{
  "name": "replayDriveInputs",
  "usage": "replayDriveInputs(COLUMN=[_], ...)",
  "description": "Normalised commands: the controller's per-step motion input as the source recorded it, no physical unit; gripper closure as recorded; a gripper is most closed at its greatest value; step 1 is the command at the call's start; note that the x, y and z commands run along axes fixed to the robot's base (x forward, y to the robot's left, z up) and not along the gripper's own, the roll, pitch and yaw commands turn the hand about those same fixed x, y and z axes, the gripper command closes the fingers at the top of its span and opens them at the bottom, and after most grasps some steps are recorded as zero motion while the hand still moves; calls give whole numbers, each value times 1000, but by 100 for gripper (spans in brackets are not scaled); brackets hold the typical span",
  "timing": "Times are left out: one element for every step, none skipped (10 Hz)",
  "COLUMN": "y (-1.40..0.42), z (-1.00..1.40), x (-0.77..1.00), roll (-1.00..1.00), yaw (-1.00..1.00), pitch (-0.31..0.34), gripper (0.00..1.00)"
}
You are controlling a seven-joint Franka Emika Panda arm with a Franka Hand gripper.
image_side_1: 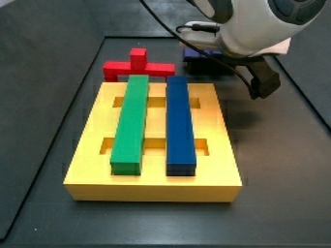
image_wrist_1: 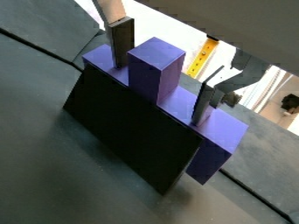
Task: Pick up the purple object. Move up. Place the purple object on the fixture. Regrasp the purple object. Move to above the board. Insert the purple object.
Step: Regrasp the purple object.
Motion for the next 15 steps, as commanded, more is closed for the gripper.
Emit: replayDriveInputs(y=[0, 0, 0, 0, 0, 0, 0, 0, 0, 0, 0, 0, 0, 0, 0], z=[-43, -11, 0, 0, 0, 0, 0, 0, 0, 0, 0, 0, 0, 0, 0], x=[0, 37, 23, 0, 0, 0, 0, 0, 0, 0, 0, 0, 0, 0, 0], roll=[-20, 0, 0, 0, 0, 0, 0, 0, 0, 0, 0, 0, 0, 0, 0], yaw=[43, 77, 63, 0, 0, 0, 0, 0, 0, 0, 0, 0, 0, 0, 0], pitch=[0, 0, 0, 0, 0, 0, 0, 0, 0, 0, 0, 0, 0, 0, 0], gripper=[0, 0, 0, 0, 100, 100, 100, 100, 100, 100, 100, 100, 100, 100, 100])
